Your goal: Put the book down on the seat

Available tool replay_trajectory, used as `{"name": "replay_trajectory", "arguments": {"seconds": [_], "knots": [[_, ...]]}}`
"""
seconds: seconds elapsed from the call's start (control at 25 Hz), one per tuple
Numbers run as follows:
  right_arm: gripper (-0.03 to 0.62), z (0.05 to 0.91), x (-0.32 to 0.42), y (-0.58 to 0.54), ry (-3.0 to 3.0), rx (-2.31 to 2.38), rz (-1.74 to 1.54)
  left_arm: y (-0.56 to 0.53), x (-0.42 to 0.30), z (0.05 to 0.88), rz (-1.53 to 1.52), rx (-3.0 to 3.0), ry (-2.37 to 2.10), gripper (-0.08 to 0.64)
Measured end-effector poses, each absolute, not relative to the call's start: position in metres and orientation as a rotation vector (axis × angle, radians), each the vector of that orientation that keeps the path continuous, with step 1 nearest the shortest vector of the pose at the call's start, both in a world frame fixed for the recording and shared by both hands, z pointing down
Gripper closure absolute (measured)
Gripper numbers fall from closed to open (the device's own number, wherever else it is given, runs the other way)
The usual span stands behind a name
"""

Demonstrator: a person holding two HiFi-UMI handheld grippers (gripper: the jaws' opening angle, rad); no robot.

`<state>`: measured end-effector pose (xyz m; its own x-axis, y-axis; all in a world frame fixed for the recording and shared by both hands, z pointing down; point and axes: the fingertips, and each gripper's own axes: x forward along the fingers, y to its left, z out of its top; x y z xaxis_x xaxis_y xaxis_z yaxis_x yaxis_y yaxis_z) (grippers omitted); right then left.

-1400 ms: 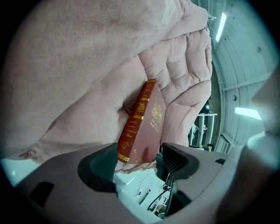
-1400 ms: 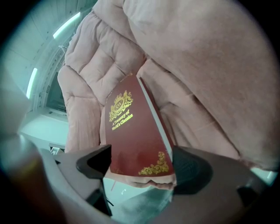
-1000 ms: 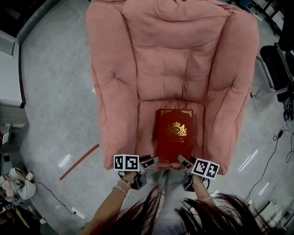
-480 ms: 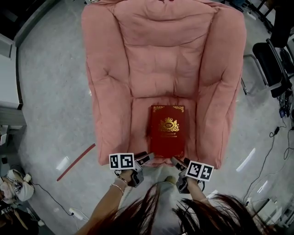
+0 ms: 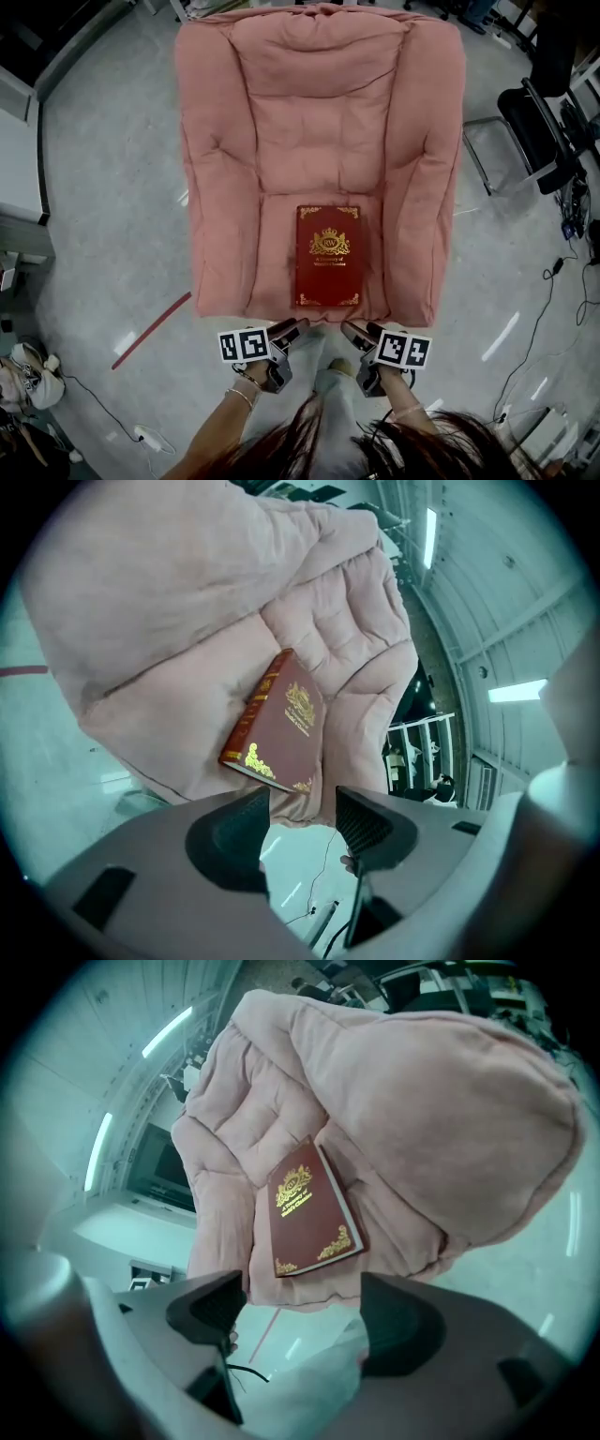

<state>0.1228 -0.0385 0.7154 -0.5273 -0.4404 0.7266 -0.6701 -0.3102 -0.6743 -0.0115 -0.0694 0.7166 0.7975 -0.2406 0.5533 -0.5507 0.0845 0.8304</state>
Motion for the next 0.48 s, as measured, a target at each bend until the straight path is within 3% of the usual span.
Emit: {"name": "replay_trajectory", "arguments": {"seconds": [0.48], "knots": [[0.183,0.650,0.118,-0.005,-1.893,1.288,1.893,-0.024,-0.002,0.648,0.200,1.550,-0.740,0.423]]}}
